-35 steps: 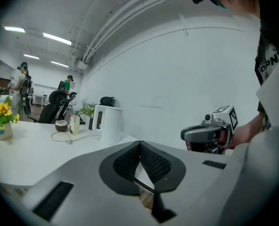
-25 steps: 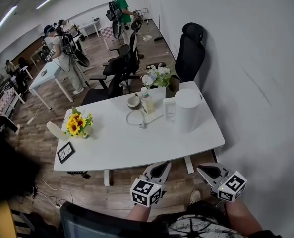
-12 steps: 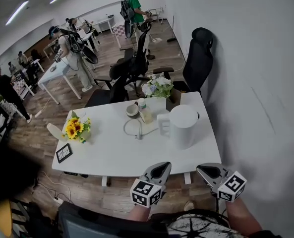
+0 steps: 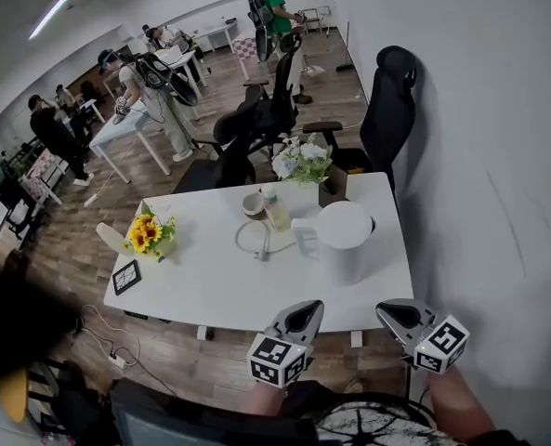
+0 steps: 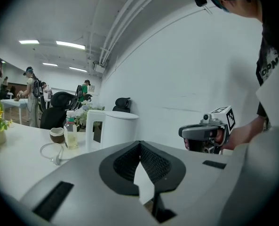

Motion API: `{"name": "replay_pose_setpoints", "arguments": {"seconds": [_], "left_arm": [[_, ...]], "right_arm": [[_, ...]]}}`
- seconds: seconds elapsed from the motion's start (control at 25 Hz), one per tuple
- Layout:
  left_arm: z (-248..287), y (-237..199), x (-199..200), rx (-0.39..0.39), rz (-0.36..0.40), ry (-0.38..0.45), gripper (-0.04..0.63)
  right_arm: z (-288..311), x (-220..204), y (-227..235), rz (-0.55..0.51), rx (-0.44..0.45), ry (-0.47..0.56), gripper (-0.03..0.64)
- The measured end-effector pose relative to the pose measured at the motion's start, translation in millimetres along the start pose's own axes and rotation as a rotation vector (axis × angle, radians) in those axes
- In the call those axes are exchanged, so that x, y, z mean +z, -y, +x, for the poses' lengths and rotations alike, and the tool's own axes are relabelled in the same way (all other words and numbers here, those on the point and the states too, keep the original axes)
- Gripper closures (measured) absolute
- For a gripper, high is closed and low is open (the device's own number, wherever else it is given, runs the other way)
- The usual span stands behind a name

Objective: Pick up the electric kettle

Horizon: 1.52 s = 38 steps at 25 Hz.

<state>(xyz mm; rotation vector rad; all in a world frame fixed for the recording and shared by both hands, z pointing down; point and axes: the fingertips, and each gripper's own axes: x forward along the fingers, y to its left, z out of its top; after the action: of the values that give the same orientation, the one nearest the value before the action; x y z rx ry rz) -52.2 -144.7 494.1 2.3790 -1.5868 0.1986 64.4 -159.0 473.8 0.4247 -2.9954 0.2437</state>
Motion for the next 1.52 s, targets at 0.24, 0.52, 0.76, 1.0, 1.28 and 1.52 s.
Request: {"name": "replay_pose_setpoints", "arguments": {"seconds": [0.24, 0.52, 0.76, 1.0, 1.28, 1.52], "left_arm": [[7, -18, -11, 0.022, -0.024, -0.018, 0.586], [22, -45, -5, -0.016, 0.019, -0.038, 0.586], [36, -81, 16, -0.063, 0.095, -0.028, 0.586], [49, -118, 26, -0.08, 0.106, -0.002, 0.586], [57, -144, 20, -0.068, 0.105, -0.006, 0.585], [66, -158, 15, -0.011, 0.111, -0.018, 0.584]], "right_arm": [[14, -13, 9, 0.03, 0.009, -0.015, 0.595], [28, -4, 30, 0.035, -0.072, 0.0, 0.595], [53, 15, 45, 0.023, -0.157, 0.019, 0.595], [74, 27, 57, 0.013, -0.211, 0.038, 0.595], [73, 27, 78, 0.015, -0.283, 0.04, 0.595], [71, 24, 82, 0.019, -0.292, 0.021, 0.594]]}}
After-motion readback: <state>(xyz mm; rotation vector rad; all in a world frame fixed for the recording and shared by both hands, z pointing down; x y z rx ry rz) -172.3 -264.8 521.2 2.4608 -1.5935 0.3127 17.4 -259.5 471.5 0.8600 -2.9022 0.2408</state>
